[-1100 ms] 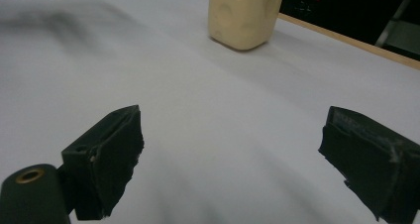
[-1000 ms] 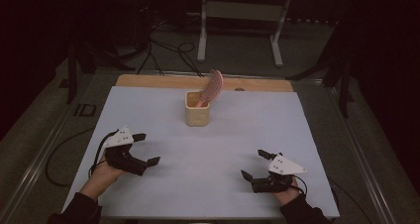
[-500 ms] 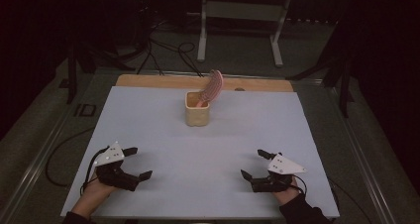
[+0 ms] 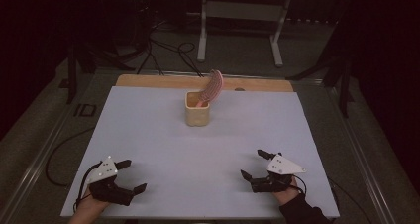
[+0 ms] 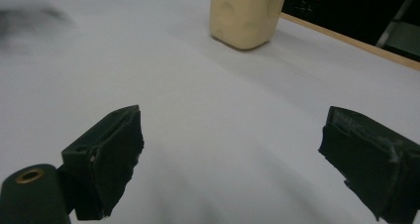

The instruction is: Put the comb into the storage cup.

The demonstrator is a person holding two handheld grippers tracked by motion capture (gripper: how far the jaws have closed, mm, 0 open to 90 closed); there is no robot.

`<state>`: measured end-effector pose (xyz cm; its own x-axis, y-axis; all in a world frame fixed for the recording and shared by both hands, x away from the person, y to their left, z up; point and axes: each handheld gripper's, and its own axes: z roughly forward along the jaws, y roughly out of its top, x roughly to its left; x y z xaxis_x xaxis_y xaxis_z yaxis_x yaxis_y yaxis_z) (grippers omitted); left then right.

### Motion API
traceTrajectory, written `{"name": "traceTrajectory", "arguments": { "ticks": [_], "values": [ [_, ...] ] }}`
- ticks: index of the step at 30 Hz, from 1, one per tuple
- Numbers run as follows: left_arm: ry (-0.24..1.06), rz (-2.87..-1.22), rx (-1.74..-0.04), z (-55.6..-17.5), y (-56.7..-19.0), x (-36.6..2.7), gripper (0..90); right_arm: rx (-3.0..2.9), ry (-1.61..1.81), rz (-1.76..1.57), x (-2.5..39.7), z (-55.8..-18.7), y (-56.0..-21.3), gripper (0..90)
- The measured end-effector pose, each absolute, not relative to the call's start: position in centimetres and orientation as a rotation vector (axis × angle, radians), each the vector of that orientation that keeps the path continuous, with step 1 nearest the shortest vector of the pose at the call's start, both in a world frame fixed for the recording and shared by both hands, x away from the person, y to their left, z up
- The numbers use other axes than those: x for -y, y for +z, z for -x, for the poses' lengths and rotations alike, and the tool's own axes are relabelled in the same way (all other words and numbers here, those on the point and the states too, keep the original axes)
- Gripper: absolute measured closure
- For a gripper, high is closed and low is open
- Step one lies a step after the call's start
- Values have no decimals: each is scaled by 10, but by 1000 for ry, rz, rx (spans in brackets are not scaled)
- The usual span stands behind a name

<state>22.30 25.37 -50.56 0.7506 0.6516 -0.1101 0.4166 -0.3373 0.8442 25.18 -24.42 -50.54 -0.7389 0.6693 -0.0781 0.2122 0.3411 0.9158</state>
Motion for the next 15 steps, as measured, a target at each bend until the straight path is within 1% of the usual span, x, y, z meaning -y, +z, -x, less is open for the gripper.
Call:
{"name": "traceTrajectory", "arguments": {
  "ticks": [9,15],
  "values": [
    [361,-1926,-876,-211,-508,-263,0,-2168,1378,-772,244,-252,-505,87],
    [386,-1954,-874,-211,-508,-259,0,-2170,1381,-770,244,-251,-505,87]
  ]
}}
